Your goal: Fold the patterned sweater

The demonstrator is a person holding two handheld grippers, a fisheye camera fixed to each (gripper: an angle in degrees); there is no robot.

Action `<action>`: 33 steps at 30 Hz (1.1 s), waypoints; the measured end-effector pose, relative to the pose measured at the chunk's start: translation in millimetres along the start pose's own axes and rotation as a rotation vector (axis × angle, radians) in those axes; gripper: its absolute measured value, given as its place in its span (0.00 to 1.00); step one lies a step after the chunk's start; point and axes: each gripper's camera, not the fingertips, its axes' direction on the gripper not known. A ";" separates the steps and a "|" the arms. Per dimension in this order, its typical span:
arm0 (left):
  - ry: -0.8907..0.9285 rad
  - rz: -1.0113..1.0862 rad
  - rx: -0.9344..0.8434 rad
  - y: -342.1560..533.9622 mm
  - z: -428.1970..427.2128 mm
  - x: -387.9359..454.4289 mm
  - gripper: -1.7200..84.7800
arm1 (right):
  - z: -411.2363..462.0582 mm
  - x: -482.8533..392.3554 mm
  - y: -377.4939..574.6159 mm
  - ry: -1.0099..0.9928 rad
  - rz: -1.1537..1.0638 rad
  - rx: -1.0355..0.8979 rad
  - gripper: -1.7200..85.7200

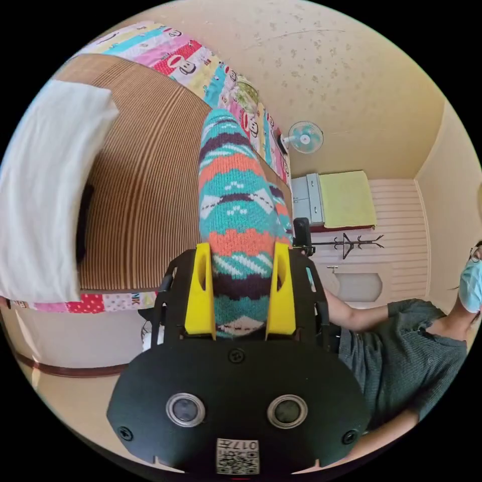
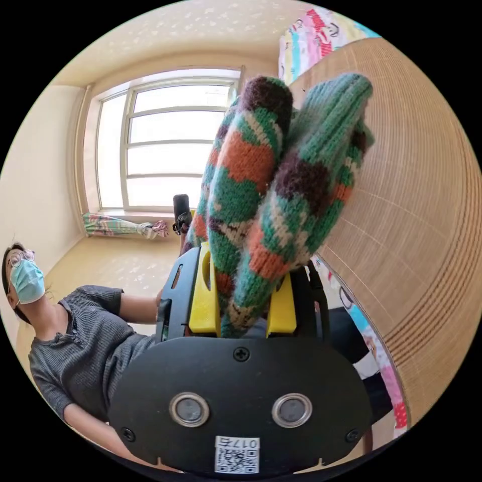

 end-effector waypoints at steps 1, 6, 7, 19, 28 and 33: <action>-0.022 0.009 0.025 -0.7 -25.4 1.4 0.21 | 35.2 -20.5 -42.0 -0.020 -0.032 -0.005 0.18; -0.281 -0.123 0.180 -17.9 -188.0 -36.7 0.22 | 154.6 -34.7 -183.2 0.078 0.117 -0.062 0.19; -0.319 -0.197 0.211 -16.1 -198.5 -48.5 0.22 | 171.7 -26.8 -201.4 0.142 0.184 -0.086 0.18; -0.514 -0.483 0.138 19.0 4.7 -114.1 0.16 | 35.1 27.0 -111.1 0.389 0.336 -0.204 0.03; -0.269 -0.407 0.534 85.5 38.7 -12.2 0.15 | -179.6 -123.2 12.8 0.918 0.456 0.145 0.03; -0.236 -0.254 0.415 68.3 138.3 69.6 0.13 | -236.1 -359.9 82.8 1.511 0.054 0.881 0.03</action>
